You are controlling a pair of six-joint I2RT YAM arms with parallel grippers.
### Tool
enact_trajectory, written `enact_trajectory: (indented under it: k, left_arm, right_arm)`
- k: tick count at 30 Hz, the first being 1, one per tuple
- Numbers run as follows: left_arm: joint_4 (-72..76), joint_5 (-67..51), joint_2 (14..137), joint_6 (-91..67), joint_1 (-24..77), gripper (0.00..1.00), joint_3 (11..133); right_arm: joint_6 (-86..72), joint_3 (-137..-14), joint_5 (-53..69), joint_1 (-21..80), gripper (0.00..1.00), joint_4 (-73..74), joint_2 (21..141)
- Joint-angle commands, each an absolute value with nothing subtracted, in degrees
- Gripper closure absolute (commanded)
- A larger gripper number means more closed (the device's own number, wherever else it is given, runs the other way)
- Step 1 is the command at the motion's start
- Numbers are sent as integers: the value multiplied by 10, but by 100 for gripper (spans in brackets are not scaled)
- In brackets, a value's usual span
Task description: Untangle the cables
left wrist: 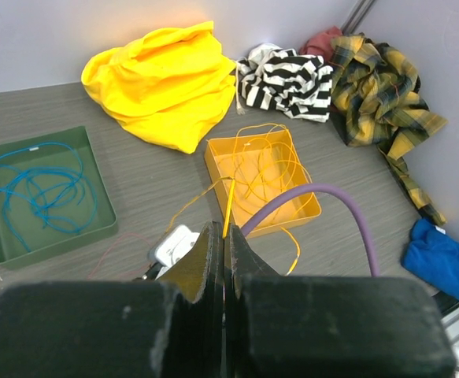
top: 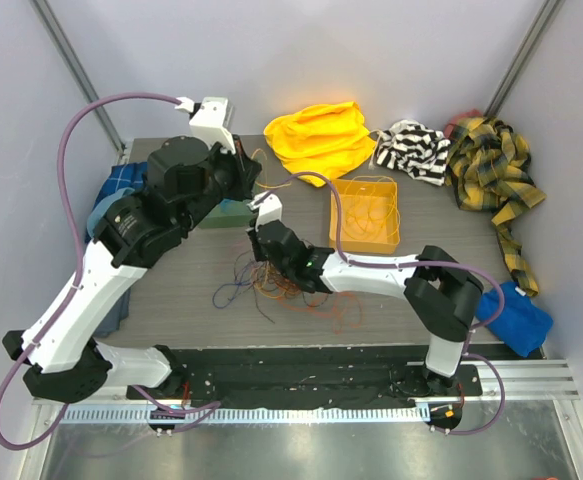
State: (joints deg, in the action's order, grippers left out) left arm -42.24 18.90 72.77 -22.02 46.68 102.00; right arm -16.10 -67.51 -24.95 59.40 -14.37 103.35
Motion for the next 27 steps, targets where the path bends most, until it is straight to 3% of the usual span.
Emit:
enact_trajectory:
  k: [1, 11, 20, 23, 27]
  left_arm:
    - [-418, 203, 693, -214, 470, 100, 1009]
    - [-361, 245, 624, -229, 470, 100, 911]
    - [-332, 242, 612, -248, 470, 99, 855]
    - [-325, 233, 610, -257, 469, 82, 834]
    - [-318, 235, 590, -270, 469, 70, 796]
  right_arm:
    - [-130, -689, -333, 592, 99, -184, 966]
    - [-31, -832, -379, 592, 99, -46, 782]
    - [-25, -940, -391, 592, 99, 66, 718]
    - [-68, -973, -356, 592, 99, 170, 750]
    - [-116, -919, -324, 592, 99, 182, 745]
